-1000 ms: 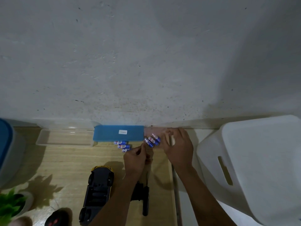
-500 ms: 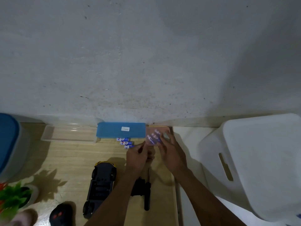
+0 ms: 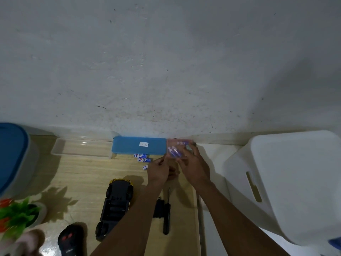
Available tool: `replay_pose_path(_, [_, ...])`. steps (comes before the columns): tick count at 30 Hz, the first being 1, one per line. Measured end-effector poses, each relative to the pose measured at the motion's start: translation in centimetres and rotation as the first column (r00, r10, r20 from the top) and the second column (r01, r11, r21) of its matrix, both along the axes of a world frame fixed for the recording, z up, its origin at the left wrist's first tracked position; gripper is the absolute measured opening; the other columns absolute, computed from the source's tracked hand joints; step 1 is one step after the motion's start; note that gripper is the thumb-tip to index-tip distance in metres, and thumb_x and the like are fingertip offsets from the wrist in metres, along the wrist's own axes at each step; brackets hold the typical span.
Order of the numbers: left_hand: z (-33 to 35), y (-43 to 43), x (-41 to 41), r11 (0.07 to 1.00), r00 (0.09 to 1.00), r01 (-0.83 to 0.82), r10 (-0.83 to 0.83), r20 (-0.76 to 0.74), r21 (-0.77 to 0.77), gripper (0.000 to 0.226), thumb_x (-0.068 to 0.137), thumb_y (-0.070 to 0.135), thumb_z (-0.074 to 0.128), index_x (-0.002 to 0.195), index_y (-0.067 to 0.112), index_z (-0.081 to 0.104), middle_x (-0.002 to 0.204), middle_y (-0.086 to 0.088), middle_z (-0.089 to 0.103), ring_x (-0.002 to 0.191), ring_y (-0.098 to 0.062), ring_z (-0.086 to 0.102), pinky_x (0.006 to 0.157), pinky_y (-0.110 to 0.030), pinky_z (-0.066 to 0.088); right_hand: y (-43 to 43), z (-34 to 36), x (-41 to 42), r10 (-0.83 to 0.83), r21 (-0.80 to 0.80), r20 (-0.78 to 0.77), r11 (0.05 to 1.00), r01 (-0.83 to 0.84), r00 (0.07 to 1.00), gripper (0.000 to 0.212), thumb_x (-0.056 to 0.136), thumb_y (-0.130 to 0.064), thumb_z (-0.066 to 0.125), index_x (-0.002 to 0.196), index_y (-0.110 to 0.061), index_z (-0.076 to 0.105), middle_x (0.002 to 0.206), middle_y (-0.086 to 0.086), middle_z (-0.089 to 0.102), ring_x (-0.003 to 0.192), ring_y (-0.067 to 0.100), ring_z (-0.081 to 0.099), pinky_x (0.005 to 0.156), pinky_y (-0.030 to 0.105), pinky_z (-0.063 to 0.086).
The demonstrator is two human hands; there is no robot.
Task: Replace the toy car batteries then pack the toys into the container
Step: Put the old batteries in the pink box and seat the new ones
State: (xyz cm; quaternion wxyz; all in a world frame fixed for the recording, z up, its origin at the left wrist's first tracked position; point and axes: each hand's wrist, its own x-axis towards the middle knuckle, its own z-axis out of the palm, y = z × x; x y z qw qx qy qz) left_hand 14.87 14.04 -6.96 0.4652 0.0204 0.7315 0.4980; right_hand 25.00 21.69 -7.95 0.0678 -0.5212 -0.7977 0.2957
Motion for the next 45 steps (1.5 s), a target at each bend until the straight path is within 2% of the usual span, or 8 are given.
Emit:
replay_pose_path(7, [3.9,-1.0,-2.2,0.998,0.998,0.059,-0.059,-0.002,0.029,0.030,0.094,0.027,0.063,0.114,0.005,0.065,0.080,-0.015,0.072,0.059,-0.027,0.071,0.056,-0.036,0.061,-0.4,2.6,0.3,0.090,0.220,-0.003,0.972,-0.087,0.996,0.041,0.094,-0.041,0.053,0.132,-0.025,0.058,0.140,0.003,0.053,0.123,0.023,0.052,0.099,0.035,0.046])
replay_pose_path(13, [6.2,-7.4,-8.0,0.980,0.751,0.189,-0.189,-0.633,-0.069,0.038,0.089,0.034,0.068,0.120,0.010,0.068,0.084,-0.006,0.068,0.074,-0.019,0.065,0.073,-0.033,0.057,-4.2,2.6,-2.0,0.387,0.371,0.100,0.840,-0.395,0.917,0.025,0.090,-0.028,0.059,0.112,-0.022,0.069,0.115,-0.001,0.067,0.109,0.019,0.061,0.096,0.035,0.045])
replay_pose_path(19, [5.6,-14.2,-10.2,0.763,0.765,0.365,-0.573,-0.295,-0.534,0.080,0.086,0.056,0.063,0.146,0.008,0.039,0.149,-0.013,0.043,0.136,-0.029,0.042,0.107,-0.037,0.036,-6.9,1.9,-5.8,0.573,0.200,0.345,0.729,-0.654,0.744,0.040,0.095,-0.022,0.051,0.136,-0.020,0.052,0.137,0.002,0.052,0.122,0.025,0.048,0.099,0.042,0.039])
replay_pose_path(23, [3.9,-16.6,-8.8,0.805,0.821,0.408,-0.530,-0.213,-0.430,0.043,0.086,0.049,0.067,0.102,0.009,0.063,0.093,-0.005,0.063,0.103,-0.028,0.064,0.071,-0.029,0.049,-6.8,1.7,-7.2,0.530,0.242,0.509,0.669,-0.703,0.678,0.034,0.097,-0.018,0.047,0.131,-0.017,0.054,0.130,0.005,0.057,0.116,0.026,0.051,0.095,0.042,0.040])
replay_pose_path(26, [3.0,-17.3,-8.1,0.873,0.871,0.350,-0.437,-0.224,-0.340,0.043,0.085,0.048,0.069,0.103,0.010,0.059,0.085,-0.001,0.058,0.084,-0.022,0.059,0.056,-0.022,0.040,-6.6,1.6,-7.7,0.503,0.217,0.557,0.680,-0.701,0.661,0.032,0.098,-0.020,0.049,0.129,-0.017,0.055,0.129,0.004,0.058,0.115,0.024,0.052,0.095,0.041,0.040])
replay_pose_path(32, [3.0,-18.2,-7.7,0.953,0.923,0.248,-0.287,-0.257,-0.175,0.048,0.084,0.041,0.072,0.108,0.009,0.046,0.093,0.000,0.057,0.090,-0.022,0.060,0.068,-0.031,0.051,-9.5,4.5,-6.4,0.177,-0.026,-0.133,0.983,-0.182,0.975,0.032,0.098,-0.027,0.053,0.130,-0.023,0.056,0.110,-0.001,0.066,0.091,0.009,0.061,0.075,0.023,0.050])
replay_pose_path(38, [7.2,-18.7,-9.1,0.986,0.982,-0.117,0.098,0.161,0.116,0.050,0.081,0.047,0.072,0.114,0.012,0.057,0.110,-0.015,0.069,0.094,-0.032,0.069,0.083,-0.047,0.057,-15.0,12.8,-5.5,-0.398,-0.473,-0.555,0.873,0.116,0.731,0.014,0.093,-0.020,0.063,0.107,-0.025,0.062,0.086,-0.003,0.074,0.073,0.004,0.067,0.067,0.023,0.055])
replay_pose_path(45, [13.2,-17.8,-8.7,0.834,0.814,-0.324,0.005,0.580,0.447,0.052,0.094,0.050,0.047,0.110,0.007,0.072,0.095,-0.015,0.070,0.078,-0.032,0.066,0.073,-0.039,0.053,-18.6,19.3,-7.9,-0.253,-0.330,-0.681,0.944,0.021,0.687,0.015,0.088,-0.023,0.071,0.101,-0.022,0.065,0.093,-0.006,0.073,0.081,0.004,0.068,0.066,0.013,0.051])
